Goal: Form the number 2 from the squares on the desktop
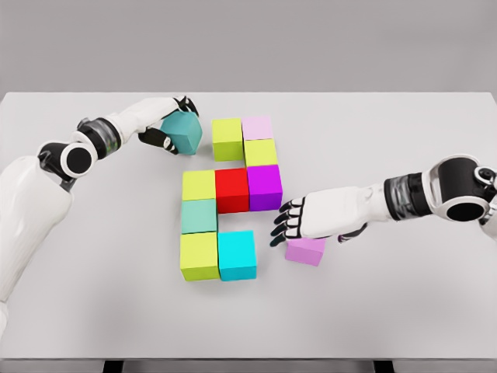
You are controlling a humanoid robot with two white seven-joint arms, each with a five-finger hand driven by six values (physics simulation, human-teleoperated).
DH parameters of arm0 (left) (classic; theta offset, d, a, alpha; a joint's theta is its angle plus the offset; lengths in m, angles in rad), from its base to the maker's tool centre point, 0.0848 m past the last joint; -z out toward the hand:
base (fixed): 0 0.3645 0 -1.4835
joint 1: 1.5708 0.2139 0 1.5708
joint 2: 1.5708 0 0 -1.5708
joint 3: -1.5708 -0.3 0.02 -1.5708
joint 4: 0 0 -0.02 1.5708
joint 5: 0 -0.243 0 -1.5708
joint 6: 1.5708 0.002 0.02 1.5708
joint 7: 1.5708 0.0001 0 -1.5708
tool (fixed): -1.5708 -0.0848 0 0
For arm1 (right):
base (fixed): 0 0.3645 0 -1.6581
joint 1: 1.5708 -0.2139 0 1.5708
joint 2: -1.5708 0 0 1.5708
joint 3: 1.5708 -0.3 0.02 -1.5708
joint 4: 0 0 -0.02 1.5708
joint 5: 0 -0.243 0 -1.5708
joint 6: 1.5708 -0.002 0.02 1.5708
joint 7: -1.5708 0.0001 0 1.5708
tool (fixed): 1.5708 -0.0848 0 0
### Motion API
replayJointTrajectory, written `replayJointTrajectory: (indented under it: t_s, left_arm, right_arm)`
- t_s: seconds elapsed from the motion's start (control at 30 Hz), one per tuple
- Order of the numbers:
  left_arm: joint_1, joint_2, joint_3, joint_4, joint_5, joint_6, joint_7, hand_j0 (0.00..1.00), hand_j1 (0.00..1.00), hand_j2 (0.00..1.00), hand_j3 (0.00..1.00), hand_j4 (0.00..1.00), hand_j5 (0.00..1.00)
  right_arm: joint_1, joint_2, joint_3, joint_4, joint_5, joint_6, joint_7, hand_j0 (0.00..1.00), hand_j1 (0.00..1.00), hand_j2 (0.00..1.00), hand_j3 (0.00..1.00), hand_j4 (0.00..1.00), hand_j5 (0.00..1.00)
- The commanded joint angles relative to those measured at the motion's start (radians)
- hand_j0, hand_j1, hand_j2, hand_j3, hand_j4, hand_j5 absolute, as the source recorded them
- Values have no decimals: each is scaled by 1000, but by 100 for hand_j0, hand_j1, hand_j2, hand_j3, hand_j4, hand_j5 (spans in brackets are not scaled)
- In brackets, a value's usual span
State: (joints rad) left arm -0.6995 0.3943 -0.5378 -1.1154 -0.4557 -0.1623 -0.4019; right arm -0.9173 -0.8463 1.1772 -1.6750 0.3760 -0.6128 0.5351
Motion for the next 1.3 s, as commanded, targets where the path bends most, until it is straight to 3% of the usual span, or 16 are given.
replayJointTrajectory:
  t_s: [0.0, 0.43, 0.67, 0.7, 0.77, 0.8, 0.87, 1.03, 1.17, 1.27]
  left_arm:
    - [2, 1, 1, -3, 5, 0, 2, 38, 38, 38, 38, 38, 38]
    - [3, -8, -1, -1, 2, -2, 5, 38, 38, 38, 38, 38, 38]
    - [3, -6, -21, -3, 3, -2, 5, 39, 39, 39, 39, 39, 39]
    - [3, -3, -21, -3, 3, -3, 5, 41, 41, 41, 41, 41, 41]
    - [3, 0, -21, -3, 3, -3, 5, 57, 57, 57, 57, 57, 57]
    - [3, 0, -21, -1, 3, -2, 5, 71, 71, 71, 71, 71, 71]
    - [3, 0, -21, -3, 2, 0, 6, 85, 85, 85, 85, 85, 85]
    - [2, 0, -22, -1, 0, 1, 9, 87, 87, 87, 87, 87, 87]
    - [3, 1, -22, -1, 0, 0, 29, 87, 87, 87, 87, 87, 87]
    - [6, 14, -21, -3, 2, -2, 29, 96, 96, 96, 96, 96, 96]
  right_arm:
    - [-2, 1, -1, 0, -5, 2, -3, 100, 100, 100, 100, 100, 100]
    - [-38, -14, -13, 0, -25, 2, -12, 100, 100, 100, 100, 100, 100]
    - [-41, -65, -62, 3, -25, 2, -10, 100, 100, 100, 100, 100, 100]
    - [-41, -71, -79, 3, -25, 2, -10, 100, 100, 100, 100, 100, 100]
    - [-41, -76, -85, 11, -25, 2, -10, 100, 100, 100, 100, 100, 100]
    - [-41, -77, -100, 12, -26, 2, -10, 100, 100, 100, 100, 100, 100]
    - [-41, -76, -111, 23, -25, 2, -6, 100, 100, 100, 100, 100, 100]
    - [-34, -63, -107, 135, 1, 2, 14, 100, 100, 100, 100, 100, 100]
    - [-26, -60, -97, 141, 69, 2, 22, 100, 100, 100, 100, 100, 100]
    - [-6, -57, -87, 141, 81, 2, 22, 100, 100, 100, 100, 100, 100]
